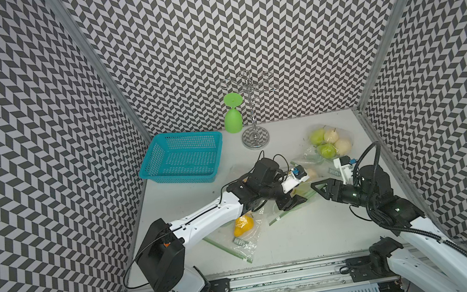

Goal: Open the zip-top bag and take out the pear
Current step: Open the zipper of the food storage bag at the center of the board.

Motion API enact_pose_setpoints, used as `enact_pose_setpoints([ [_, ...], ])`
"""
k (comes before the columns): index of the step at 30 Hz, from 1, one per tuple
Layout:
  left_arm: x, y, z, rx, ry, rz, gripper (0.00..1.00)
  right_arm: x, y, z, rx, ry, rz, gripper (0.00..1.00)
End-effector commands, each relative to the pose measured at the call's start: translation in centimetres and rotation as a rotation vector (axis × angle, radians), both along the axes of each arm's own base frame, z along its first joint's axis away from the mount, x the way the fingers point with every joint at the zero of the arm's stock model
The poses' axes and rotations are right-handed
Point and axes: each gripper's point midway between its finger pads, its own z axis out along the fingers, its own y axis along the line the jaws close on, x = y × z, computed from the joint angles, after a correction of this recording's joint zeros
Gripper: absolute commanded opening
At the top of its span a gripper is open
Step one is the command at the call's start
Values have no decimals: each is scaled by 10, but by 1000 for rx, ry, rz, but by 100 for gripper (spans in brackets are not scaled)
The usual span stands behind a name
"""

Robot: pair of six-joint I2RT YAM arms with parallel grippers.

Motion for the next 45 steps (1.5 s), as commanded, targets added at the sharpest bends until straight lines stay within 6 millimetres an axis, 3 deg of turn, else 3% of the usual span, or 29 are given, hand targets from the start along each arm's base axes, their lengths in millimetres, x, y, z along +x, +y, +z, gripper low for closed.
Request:
enact_pose_setpoints([
  [1, 4, 0, 3, 16, -43, 22, 63, 4, 1, 8, 18, -46, -1, 56],
  [11, 16, 0, 7, 15, -75, 72, 54, 1, 1, 10, 21, -53, 7, 56],
  [19, 17, 0, 0, 32, -58, 81, 25, -3, 2, 10, 27, -49, 20, 55],
  [26, 5, -5, 4, 2, -15, 24, 11, -8, 10, 10, 93, -33, 56, 53],
  [31, -1, -7, 1, -4, 16, -3, 6, -6, 15, 3, 90, -7, 77, 48],
  [37, -2, -9, 1, -13, 29, -8, 5, 3, 23, 1, 86, 7, 101, 38],
  [42, 0, -9, 4, -15, 26, 0, 5, 8, 23, -6, 45, 39, 104, 16],
  [45, 12, -6, 6, -14, 20, 48, 4, 7, 21, -9, 39, 51, 93, 0],
])
